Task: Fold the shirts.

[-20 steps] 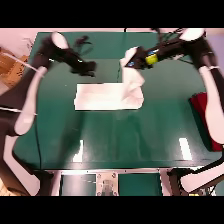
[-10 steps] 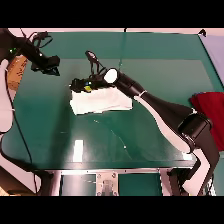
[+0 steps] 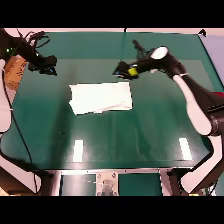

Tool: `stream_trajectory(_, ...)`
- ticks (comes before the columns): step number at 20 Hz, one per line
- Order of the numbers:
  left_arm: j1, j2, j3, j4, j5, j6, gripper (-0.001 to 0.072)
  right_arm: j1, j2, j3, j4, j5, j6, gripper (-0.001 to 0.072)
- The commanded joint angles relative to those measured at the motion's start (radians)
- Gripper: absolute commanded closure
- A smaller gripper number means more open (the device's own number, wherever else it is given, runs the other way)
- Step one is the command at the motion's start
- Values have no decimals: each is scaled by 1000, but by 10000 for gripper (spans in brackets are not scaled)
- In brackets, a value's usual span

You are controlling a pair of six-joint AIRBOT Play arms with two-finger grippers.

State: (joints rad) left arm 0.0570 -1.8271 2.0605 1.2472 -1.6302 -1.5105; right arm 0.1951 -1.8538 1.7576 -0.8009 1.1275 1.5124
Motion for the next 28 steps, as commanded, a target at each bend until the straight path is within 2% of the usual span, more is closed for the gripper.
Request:
stream_trajectory(1, 2, 0, -8, 2, 22, -13, 685, -182, 5, -76, -14, 144, -1, 161)
stream_trajectory(5, 2, -1, -35, 3, 27, -27, 686, -211, -12, -245, 17, 91, -1, 161)
stream_trajectory(12, 2, -1, -35, 2, 27, -27, 686, -47, -116, -276, 275, -46, -19, 174)
stream_trajectory(13, 2, -1, -35, 2, 22, -27, 686, -29, -116, -263, 317, -58, -52, 476)
stream_trajectory(14, 2, 0, -35, 2, 18, -27, 686, -21, -115, -240, 349, -54, -57, 678)
stream_trajectory(18, 2, 0, -35, 2, 6, -27, 686, -63, -98, -35, 363, 85, -46, 694)
stream_trajectory(20, 2, 0, -35, 2, 5, -27, 686, -130, -53, 49, 363, 109, -43, 695)
stream_trajectory(28, 2, 0, -35, 2, -4, -34, 686, -618, 141, 121, 363, 165, -20, 695)
